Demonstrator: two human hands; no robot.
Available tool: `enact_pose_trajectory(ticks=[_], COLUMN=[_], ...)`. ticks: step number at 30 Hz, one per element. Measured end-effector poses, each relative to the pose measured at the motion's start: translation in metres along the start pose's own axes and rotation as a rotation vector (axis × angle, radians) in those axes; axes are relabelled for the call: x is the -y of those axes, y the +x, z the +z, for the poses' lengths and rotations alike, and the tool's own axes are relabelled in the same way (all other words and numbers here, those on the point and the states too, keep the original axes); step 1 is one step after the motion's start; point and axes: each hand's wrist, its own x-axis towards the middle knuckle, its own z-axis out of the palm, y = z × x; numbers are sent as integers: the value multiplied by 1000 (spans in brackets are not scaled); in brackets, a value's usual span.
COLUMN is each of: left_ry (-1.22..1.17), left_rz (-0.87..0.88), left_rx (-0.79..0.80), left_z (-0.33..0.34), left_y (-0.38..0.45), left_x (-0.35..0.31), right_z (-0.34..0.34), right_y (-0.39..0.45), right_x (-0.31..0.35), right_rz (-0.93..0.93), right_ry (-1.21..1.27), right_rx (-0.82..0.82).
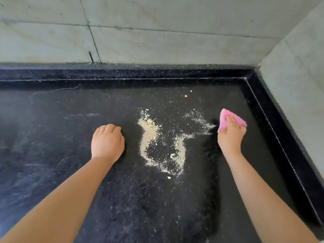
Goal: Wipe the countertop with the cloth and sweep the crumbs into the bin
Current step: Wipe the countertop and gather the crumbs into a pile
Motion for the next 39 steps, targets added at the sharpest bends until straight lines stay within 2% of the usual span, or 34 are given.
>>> enact_pose_trajectory(ticks=[2, 4, 7, 10, 13, 15, 20, 23, 27, 32, 37, 39], left_ry=[-68, -89, -100, -132, -174, -184, -149, -171, -182, -176, -170, -168], left_rz=[-12, -70, -117, -182, -259, -289, -288, -318, -332, -355, -363, -359], left_rx=[-1, 56, 53, 30, 39, 73, 97, 65, 55, 64, 64, 61], left_z=[9, 18, 19, 16, 14, 15, 24, 26, 29, 29, 29, 28], left_y=[0, 6, 18, 34, 49, 55, 54, 54, 55, 56, 57, 58], left_x=[-7, -15, -22, -29, -37, -45, -54, -53, -56, -57, -58, -59], right_z=[9, 21, 34, 30, 10, 4, -3, -2, -2, 22, 27, 7], right_y=[22, 26, 3, -20, 6, 45, 132, 148, 141, 96, 54, 67], right_x=[-10, -10, 9, 19, 10, -9, -59, -66, -61, -43, -7, 1], right_rz=[98, 117, -72, -250, -387, -417, -105, -20, 112, -126, -657, -719], right_ry=[-109, -176, -146, 115, 210, 163, -224, -285, -247, -176, 145, 228], right_rx=[66, 104, 201, 292, 143, 6, 28, 81, 100, 86, 300, 215])
